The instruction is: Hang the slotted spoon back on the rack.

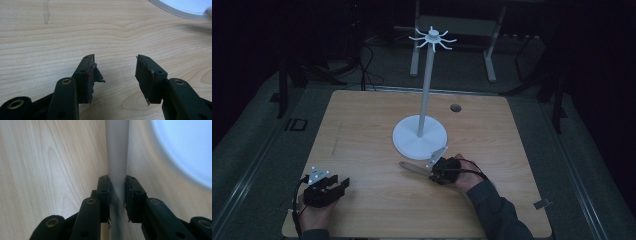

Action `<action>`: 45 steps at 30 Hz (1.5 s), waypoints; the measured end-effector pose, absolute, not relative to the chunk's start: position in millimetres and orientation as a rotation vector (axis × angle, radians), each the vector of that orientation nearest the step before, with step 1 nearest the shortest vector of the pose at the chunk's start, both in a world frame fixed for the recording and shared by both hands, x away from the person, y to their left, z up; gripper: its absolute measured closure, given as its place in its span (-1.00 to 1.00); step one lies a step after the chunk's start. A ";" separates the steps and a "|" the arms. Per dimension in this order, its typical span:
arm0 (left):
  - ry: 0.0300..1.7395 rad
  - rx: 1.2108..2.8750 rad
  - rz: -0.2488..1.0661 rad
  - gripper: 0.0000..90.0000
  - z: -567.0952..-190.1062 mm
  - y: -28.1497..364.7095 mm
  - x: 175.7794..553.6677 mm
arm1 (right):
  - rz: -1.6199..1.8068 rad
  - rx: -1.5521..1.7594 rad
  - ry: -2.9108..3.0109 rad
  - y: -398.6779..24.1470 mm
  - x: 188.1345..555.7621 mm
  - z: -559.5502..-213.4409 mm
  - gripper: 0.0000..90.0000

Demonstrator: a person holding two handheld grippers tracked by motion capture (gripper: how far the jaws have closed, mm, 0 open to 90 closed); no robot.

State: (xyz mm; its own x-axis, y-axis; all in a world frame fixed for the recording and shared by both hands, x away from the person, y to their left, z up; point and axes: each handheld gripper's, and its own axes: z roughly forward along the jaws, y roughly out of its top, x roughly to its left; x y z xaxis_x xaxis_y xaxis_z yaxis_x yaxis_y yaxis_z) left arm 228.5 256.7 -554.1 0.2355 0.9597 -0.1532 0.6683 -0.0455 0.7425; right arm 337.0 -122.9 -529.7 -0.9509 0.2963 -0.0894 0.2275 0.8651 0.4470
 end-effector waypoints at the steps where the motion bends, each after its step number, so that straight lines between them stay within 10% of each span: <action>1: 1.504 1.787 0.510 0.12 -554.1 256.7 228.5 | 0.705 0.412 2.860 -124.1 336.4 -526.3 0.68; 45: 1.507 1.781 0.514 0.12 -554.5 257.7 228.5 | 1.394 0.696 2.140 -152.5 329.6 -454.4 0.68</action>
State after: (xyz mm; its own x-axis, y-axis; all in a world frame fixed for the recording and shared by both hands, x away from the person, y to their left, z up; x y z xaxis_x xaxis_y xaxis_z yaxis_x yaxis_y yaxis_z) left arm 228.5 257.7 -554.5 0.2318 0.9605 -0.1538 0.6667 -0.0417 0.7442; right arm 329.6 -152.5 -454.4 -0.7504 0.6494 -0.1232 0.1499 0.3487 0.9252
